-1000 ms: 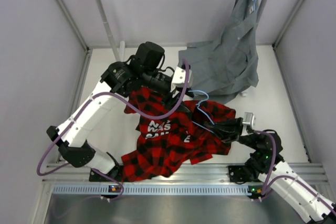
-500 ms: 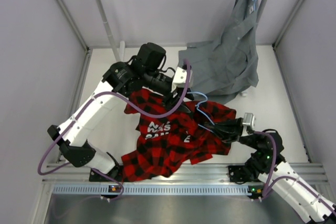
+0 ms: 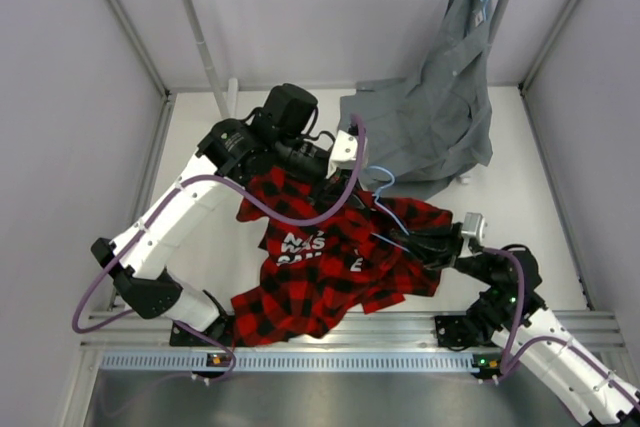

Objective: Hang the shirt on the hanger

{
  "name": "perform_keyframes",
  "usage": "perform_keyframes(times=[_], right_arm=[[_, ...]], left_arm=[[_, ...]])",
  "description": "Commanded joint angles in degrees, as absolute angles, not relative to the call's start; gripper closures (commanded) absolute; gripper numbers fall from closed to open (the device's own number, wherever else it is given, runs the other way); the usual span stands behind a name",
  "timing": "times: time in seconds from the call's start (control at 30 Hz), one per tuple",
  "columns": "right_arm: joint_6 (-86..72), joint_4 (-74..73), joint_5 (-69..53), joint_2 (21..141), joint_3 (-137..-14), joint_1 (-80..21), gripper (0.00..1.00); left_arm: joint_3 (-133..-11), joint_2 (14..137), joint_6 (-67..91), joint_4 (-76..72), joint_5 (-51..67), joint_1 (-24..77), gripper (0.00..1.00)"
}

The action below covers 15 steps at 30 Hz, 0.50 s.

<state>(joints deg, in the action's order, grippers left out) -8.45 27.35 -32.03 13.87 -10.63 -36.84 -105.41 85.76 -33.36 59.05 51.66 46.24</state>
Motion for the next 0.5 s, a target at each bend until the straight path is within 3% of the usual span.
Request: perform_keyframes(times=[0.0,0.03,0.13,0.23,0.4,0.47], right_arm=[[-6.42,30.15,-29.64,11.69,-13.80,-37.53,0.95],[-6.42,28.41,-28.40,10.56,-13.89,-37.53,0.78],[-6.07,24.45,-24.53,7.66,-13.71,-37.53,0.62],[-6.15,18.92,-18.48,5.72,-15.37,-37.53,0.01],[-19.92,-3.48,11.43,5.89,-23.01,-37.53,0.01],[-23.89,-9.45,14.93,6.24,-24.51,-37.53,0.01]], left_arm=[[-105.47,85.43,-35.68,58.27,49.67,46.23,1.00],[-105.21,85.43,-35.60,57.66,49.14,46.23,1.00],[-104.94,85.69,-33.84,56.08,47.38,46.23,1.00],[-104.68,85.69,-33.14,54.76,45.63,46.23,1.00],[-104.15,85.34,-29.98,51.16,39.65,46.23,1.00],[-103.71,85.08,-28.57,49.93,35.88,46.23,1.00]])
